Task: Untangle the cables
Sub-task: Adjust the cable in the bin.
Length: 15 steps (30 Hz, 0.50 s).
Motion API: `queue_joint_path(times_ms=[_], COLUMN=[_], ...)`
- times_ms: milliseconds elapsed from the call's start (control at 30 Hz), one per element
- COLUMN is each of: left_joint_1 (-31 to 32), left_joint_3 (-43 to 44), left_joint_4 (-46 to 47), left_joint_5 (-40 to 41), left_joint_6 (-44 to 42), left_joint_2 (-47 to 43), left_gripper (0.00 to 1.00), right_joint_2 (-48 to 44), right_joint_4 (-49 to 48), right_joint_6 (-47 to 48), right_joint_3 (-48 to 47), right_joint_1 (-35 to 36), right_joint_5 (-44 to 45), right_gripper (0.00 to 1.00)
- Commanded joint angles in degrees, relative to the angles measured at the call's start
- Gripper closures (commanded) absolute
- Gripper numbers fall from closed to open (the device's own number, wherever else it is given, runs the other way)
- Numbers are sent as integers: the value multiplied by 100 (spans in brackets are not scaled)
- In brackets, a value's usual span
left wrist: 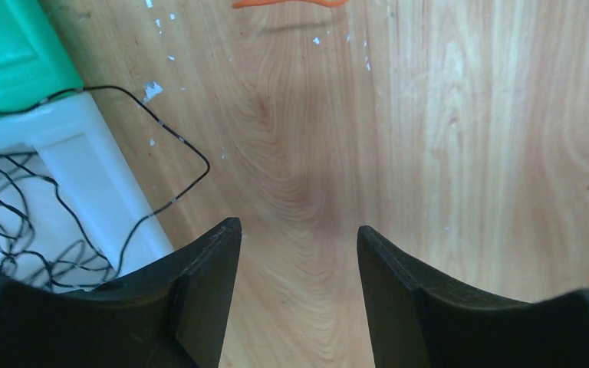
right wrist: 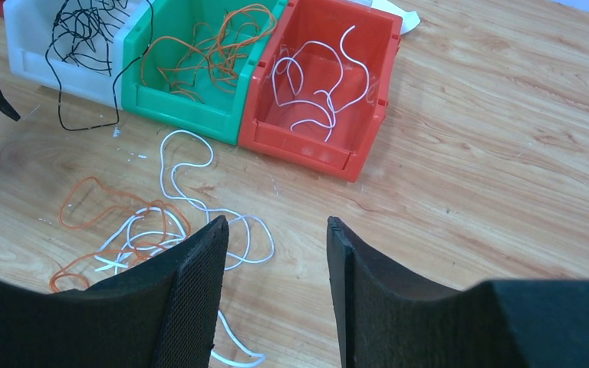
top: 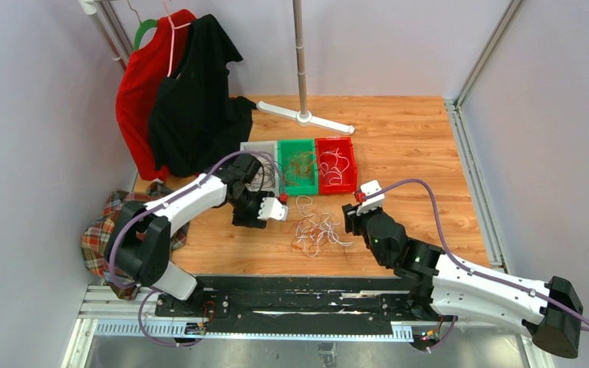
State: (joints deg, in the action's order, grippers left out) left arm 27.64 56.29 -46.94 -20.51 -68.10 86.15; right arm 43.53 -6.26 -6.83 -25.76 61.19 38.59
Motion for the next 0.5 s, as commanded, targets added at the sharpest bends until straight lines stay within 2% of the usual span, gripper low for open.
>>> queue_joint_path(times_ms=[0,167,467], left_joint_1=[205,500,838], left_joint_3=[-382,-719,-619], left_joint_4=[826,1300,1315], left_joint_5=[576,953,1387], left_joint_6=[-1485,-2105,-2701], left_joint_2=[-131,-357,-151], left_gripper=[38,41,44], right_joint_2=[52,27,-86], right_joint_4=[-198,-159,52], right_joint_6=[-170,-214,-227], right_joint_3=[-157,-142,-201], right_joint_1=[-78,-81,-79], right_joint_5=[36,-18,22], right_gripper=[50,51,53])
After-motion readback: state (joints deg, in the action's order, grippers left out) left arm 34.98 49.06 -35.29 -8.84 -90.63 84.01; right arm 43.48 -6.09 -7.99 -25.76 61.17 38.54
